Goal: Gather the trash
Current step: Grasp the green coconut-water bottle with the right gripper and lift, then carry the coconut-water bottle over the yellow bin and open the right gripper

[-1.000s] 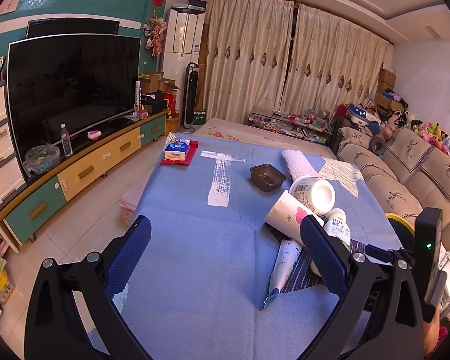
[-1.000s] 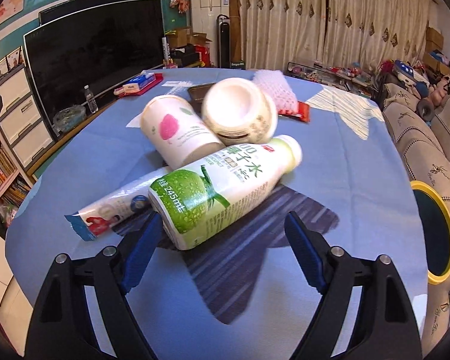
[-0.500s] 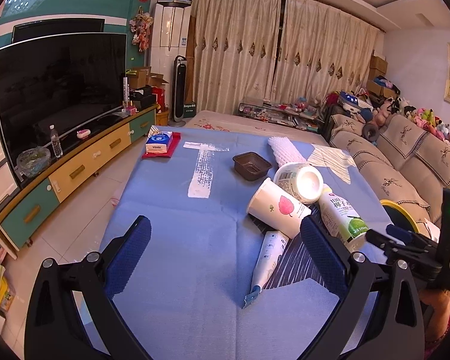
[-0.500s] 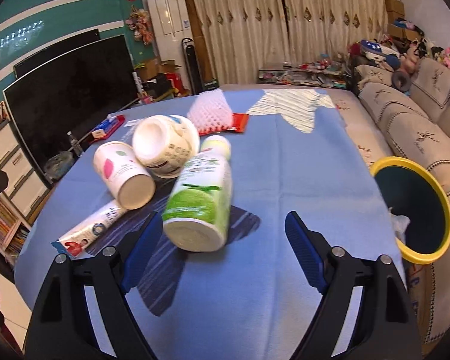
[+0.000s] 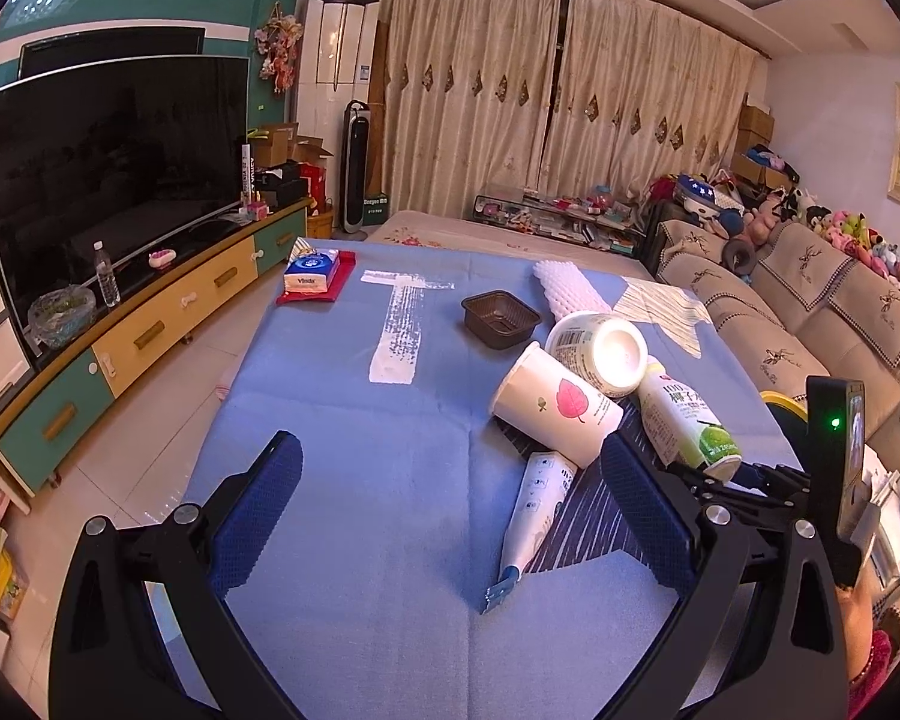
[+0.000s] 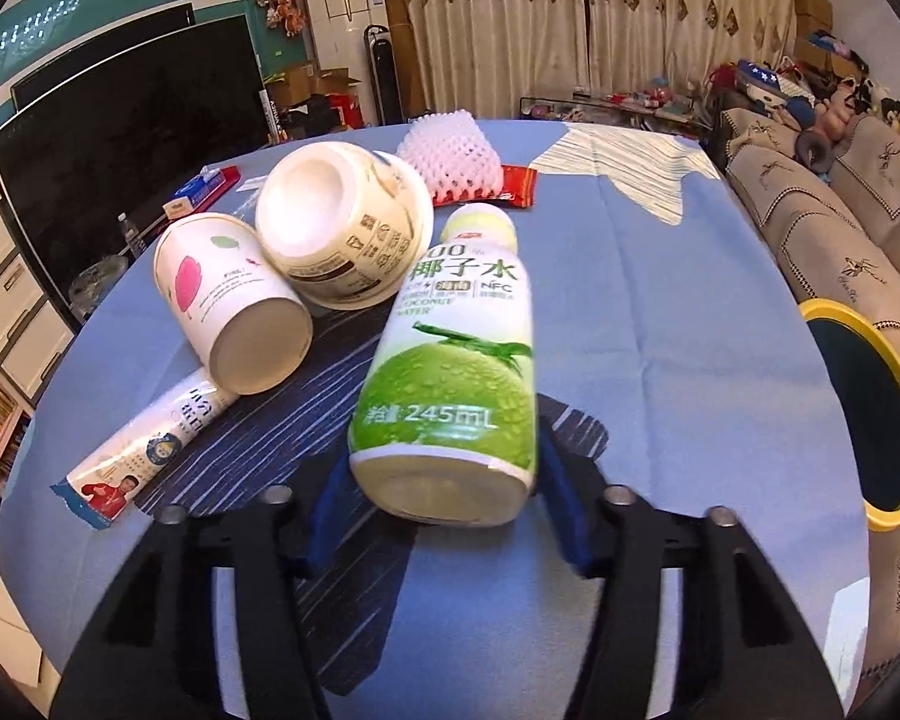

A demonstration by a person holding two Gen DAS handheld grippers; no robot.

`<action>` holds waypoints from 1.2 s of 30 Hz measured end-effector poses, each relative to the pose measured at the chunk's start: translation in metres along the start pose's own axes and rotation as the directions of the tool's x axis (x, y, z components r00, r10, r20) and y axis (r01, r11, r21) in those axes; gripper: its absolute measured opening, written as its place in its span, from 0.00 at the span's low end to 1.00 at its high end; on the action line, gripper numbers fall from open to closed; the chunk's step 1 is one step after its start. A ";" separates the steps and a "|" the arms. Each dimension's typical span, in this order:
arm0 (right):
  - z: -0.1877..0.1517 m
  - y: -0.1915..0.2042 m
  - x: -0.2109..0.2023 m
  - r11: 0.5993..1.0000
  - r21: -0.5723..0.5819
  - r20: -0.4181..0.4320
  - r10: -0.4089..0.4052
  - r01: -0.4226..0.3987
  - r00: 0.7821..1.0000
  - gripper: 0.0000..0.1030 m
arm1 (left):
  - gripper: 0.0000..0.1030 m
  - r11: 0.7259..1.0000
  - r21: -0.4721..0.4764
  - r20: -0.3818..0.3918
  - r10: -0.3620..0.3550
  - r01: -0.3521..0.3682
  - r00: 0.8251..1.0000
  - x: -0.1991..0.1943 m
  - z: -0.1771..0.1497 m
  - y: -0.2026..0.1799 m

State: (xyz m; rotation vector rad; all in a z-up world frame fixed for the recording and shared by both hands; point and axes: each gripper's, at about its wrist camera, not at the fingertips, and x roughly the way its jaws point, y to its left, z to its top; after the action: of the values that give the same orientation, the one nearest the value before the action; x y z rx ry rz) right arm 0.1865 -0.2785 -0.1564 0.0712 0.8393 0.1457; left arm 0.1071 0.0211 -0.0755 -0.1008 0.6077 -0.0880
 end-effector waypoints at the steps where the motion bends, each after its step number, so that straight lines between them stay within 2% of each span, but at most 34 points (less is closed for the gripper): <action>1: 0.000 -0.002 -0.005 1.000 0.004 0.011 0.006 -0.006 1.000 0.50 | 0.95 1.000 0.003 -0.001 0.001 -0.001 1.000 0.001 0.000 -0.001; 5: 0.006 -0.010 -0.034 1.000 0.011 0.082 0.020 -0.021 0.996 0.50 | 0.95 1.000 0.004 -0.002 -0.001 0.001 1.000 0.001 -0.001 -0.001; 12: 0.015 -0.024 -0.086 0.999 0.022 0.203 0.044 -0.050 0.978 0.49 | 0.95 1.000 0.016 -0.011 -0.010 0.010 1.000 0.005 -0.003 -0.007; 23: 0.015 -0.033 -0.109 0.993 0.041 0.222 0.101 -0.112 0.970 0.48 | 0.95 1.000 0.026 -0.016 -0.014 0.015 1.000 0.005 -0.004 -0.012; 36: 0.013 -0.045 -0.109 0.985 0.071 0.214 0.139 -0.157 0.967 0.48 | 0.95 0.998 0.053 -0.033 -0.023 0.025 0.999 0.010 -0.004 -0.023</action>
State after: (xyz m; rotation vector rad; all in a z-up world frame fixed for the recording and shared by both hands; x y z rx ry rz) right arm 0.1293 -0.3397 -0.0731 0.2286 0.6300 0.2382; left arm 0.1119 -0.0031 -0.0817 -0.0551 0.6364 -0.1289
